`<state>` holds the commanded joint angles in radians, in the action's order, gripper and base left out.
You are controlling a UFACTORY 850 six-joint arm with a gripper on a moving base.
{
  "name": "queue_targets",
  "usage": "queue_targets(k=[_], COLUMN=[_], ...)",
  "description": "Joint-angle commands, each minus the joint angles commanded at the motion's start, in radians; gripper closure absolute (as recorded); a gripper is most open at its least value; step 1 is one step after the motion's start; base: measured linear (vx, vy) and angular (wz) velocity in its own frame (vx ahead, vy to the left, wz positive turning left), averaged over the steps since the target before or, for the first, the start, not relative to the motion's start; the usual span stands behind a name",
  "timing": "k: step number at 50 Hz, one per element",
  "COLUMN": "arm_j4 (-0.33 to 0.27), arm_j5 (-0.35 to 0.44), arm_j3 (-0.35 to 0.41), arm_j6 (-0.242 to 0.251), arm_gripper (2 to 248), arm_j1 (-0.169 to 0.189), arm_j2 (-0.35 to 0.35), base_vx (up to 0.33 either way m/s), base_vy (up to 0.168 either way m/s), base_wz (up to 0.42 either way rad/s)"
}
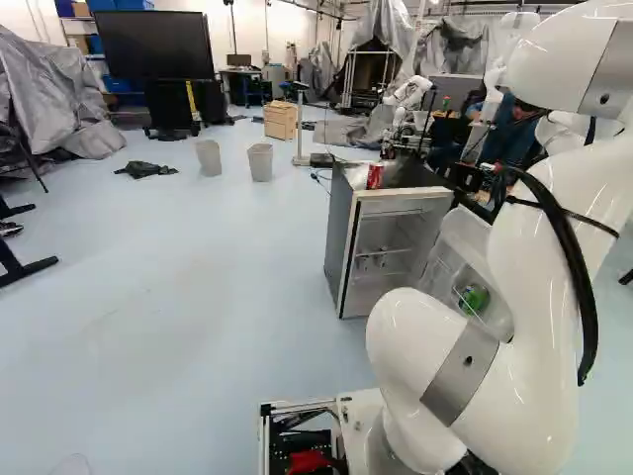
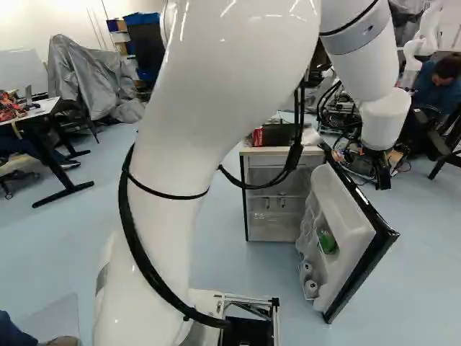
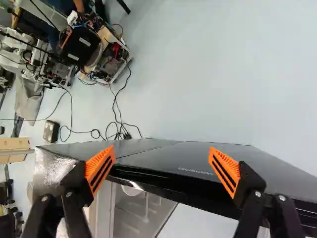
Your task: Grab a drink from the fridge
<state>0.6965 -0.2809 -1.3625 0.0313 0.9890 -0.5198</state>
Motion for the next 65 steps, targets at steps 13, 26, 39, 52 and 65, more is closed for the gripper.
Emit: queue_targets(k=[13, 26, 39, 52, 65], arm_j4=[-0.01, -0.041, -0.077, -0.112, -0.147], arm_j5=[-0.089, -0.179, -0.268, -0.357, -0.447], arm_j3=[-0.048, -0.09, -0.128, -0.168, -0.21], arm_j6=[0.0, 0.0, 0.0, 0.0, 0.0], arm_gripper=[3, 3, 3, 3, 3], arm_j1=[0.027, 0.059, 0.093, 0.128, 0.162], arm_j2=[-0.036, -0.066, -0.093, -0.12, -0.149], base_vx=[0.0, 0.0, 0.0, 0.0, 0.0], base_vy=[0.0, 0.0, 0.0, 0.0, 0.0], base_wz=[0.0, 0.0, 0.0, 0.0, 0.0])
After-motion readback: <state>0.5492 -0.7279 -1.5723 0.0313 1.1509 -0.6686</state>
